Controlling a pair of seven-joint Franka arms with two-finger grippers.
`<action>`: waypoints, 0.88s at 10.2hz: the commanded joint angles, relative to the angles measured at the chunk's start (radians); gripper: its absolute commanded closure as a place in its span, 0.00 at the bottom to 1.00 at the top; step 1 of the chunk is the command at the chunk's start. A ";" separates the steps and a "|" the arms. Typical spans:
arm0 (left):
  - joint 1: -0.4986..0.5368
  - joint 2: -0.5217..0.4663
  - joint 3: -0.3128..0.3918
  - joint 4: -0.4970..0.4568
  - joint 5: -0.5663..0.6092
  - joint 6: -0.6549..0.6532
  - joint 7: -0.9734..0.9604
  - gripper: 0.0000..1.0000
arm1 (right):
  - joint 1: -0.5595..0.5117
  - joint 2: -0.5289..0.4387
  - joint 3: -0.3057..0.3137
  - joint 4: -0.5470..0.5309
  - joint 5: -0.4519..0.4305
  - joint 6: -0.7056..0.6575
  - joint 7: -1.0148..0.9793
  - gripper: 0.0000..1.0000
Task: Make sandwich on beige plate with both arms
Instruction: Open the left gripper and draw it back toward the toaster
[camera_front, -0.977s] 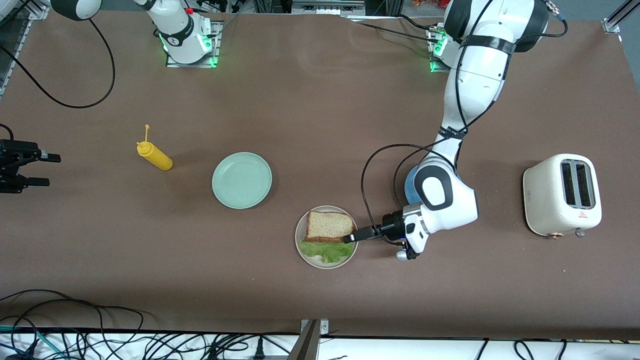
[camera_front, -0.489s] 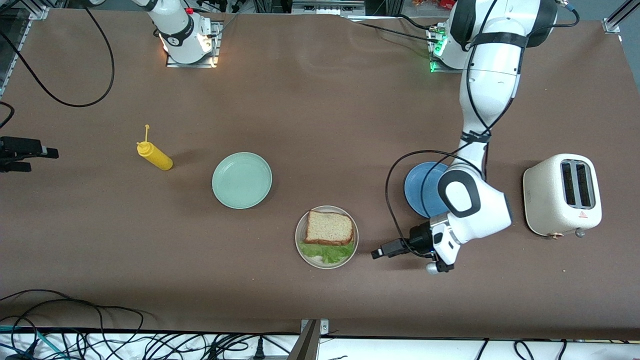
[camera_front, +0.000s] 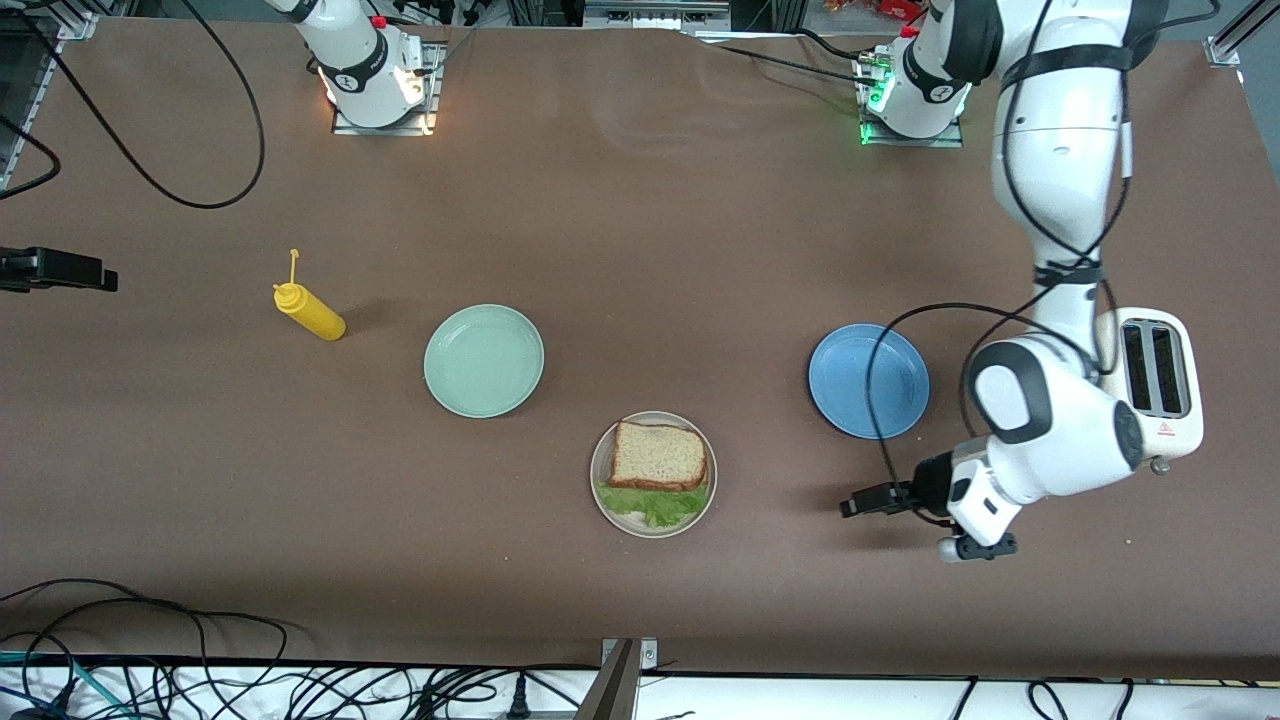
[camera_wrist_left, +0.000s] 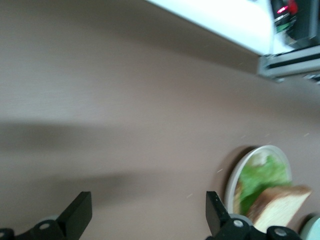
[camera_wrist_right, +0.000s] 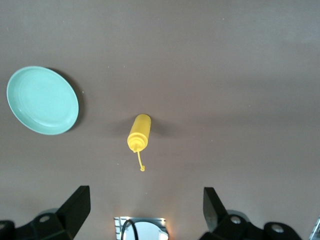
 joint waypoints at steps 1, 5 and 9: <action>-0.003 -0.055 0.051 -0.015 0.192 -0.098 -0.036 0.00 | -0.042 -0.206 0.074 -0.321 -0.033 0.168 0.086 0.00; -0.012 -0.146 0.128 -0.009 0.510 -0.250 -0.038 0.00 | -0.091 -0.337 0.146 -0.609 -0.032 0.396 0.132 0.00; -0.028 -0.236 0.180 0.010 0.645 -0.502 -0.082 0.00 | -0.087 -0.327 0.178 -0.618 -0.030 0.407 0.169 0.00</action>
